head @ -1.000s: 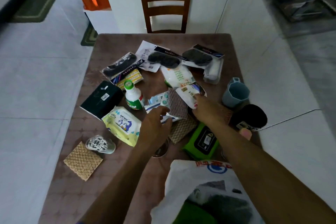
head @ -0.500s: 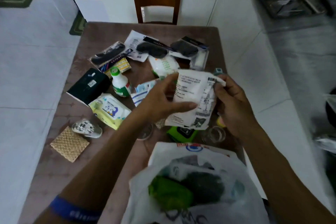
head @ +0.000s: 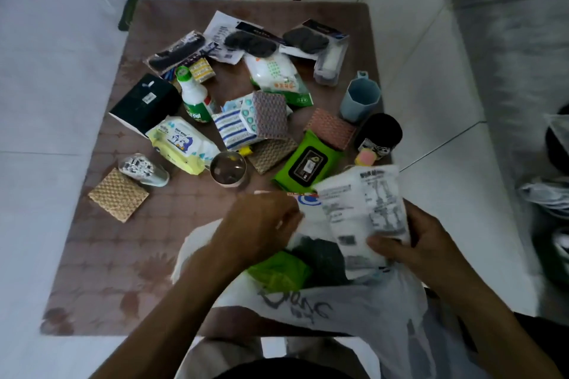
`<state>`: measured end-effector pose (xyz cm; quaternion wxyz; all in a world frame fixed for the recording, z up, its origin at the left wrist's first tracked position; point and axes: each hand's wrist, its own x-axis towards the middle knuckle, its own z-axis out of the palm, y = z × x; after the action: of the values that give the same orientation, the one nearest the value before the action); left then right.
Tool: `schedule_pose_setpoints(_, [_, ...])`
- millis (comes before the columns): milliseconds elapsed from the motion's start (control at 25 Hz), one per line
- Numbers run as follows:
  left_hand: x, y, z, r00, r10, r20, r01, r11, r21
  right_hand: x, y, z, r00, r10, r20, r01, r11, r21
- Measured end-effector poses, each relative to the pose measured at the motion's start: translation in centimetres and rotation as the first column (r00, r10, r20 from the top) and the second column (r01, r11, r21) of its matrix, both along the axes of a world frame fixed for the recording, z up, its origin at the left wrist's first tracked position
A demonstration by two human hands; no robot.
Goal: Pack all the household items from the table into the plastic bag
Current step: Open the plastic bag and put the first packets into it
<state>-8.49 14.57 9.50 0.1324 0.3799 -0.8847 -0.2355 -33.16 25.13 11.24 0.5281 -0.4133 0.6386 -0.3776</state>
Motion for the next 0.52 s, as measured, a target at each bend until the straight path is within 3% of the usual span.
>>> schedule_pose_setpoints(40, [-0.2,1.4,-0.9,0.982,-0.141,0.126,0.124,0.984,0.130,-0.6,0.9,-0.6,0.990,0.094,-0.101,-0.089,0.994,0.058])
schedule_pose_setpoints(120, [-1.2,3.9,-3.4,0.859,-0.373,0.350,0.235,0.895,0.378,-0.3,1.9,-2.2,0.899,0.290,-0.327,-0.251,0.955,0.157])
schedule_pose_setpoints(200, [-1.6,5.1,-6.1,0.687,-0.451,0.570,0.242,0.881,0.407,0.7,2.4,-4.1,0.776,0.420,-0.471,-0.381,0.907,0.182])
schedule_pose_setpoints(240, [-1.5,5.4,-7.0,0.669,-0.433,0.604,0.251,0.897,0.364,1.0,2.4,-5.2,0.728,0.455,-0.513,-0.421,0.887,0.190])
schedule_pose_setpoints(280, [-1.3,5.4,-7.7,0.698,-0.414,0.584,0.248,0.905,0.345,1.1,2.1,-6.1,0.678,0.484,-0.553,-0.452,0.868,0.205])
schedule_pose_setpoints(400, [-0.4,5.1,-8.7,0.832,-0.364,0.419,0.104,0.844,0.527,0.6,0.6,-7.6,0.538,0.538,-0.650,-0.524,0.817,0.242])
schedule_pose_setpoints(520, [0.3,4.7,-9.2,0.813,-0.208,0.544,-0.043,0.910,0.413,1.5,0.0,-8.7,0.435,0.619,-0.654,-0.639,0.724,0.260])
